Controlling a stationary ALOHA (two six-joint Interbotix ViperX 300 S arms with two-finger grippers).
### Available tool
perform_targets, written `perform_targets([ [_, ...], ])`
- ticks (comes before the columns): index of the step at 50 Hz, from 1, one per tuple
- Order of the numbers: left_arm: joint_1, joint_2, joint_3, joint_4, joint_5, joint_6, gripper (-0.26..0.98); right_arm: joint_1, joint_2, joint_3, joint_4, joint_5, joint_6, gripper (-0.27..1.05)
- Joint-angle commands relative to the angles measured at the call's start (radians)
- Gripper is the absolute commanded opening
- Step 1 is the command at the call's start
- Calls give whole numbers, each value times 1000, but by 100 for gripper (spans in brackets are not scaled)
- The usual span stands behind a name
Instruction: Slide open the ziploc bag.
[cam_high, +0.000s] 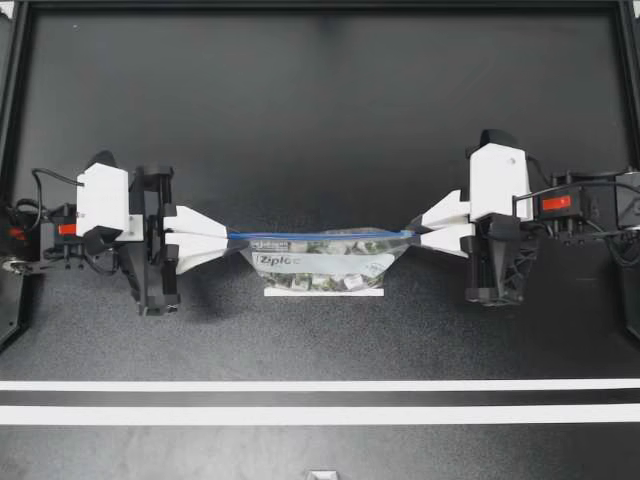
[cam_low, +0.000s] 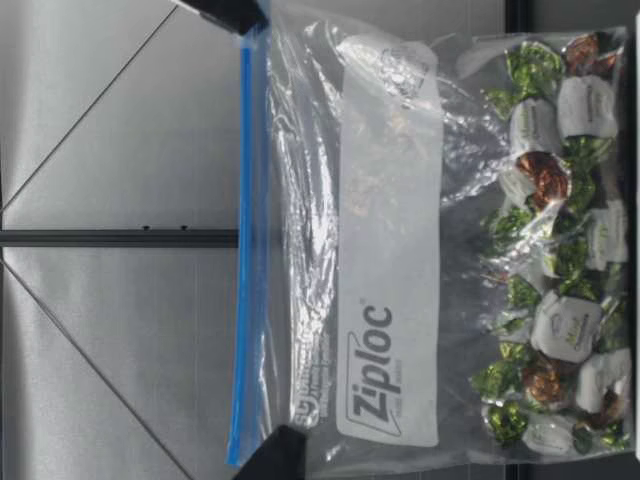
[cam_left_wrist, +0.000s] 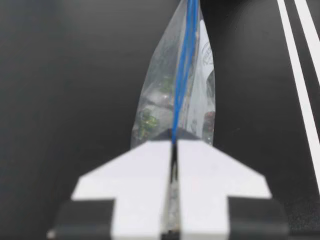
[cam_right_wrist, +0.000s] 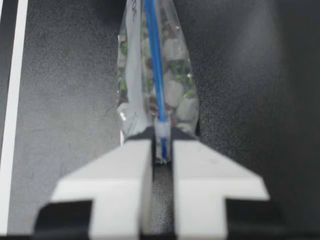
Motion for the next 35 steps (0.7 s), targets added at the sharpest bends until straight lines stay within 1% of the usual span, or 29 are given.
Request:
perform_targets([
  [1, 5, -17, -2, -2, 0, 2, -17, -11, -21, -6, 0, 5, 0, -13],
  [20, 5, -40, 6, -2, 0, 2, -17, -11, -48, 11, 0, -3, 0, -13],
  [25, 6, -38, 3, -2, 0, -2, -15, -11, -46, 11, 0, -12, 3, -11],
  [28, 5, -38, 3, -2, 0, 0, -12, -11, -43, 11, 3, -15, 3, -8],
  [31, 5, -40, 5, -2, 0, -2, -5, -11, -38, 11, 3, -17, 5, -3],
  [35, 5, -40, 6, -2, 0, -8, 8, -11, -35, 11, 3, -18, 5, 6],
])
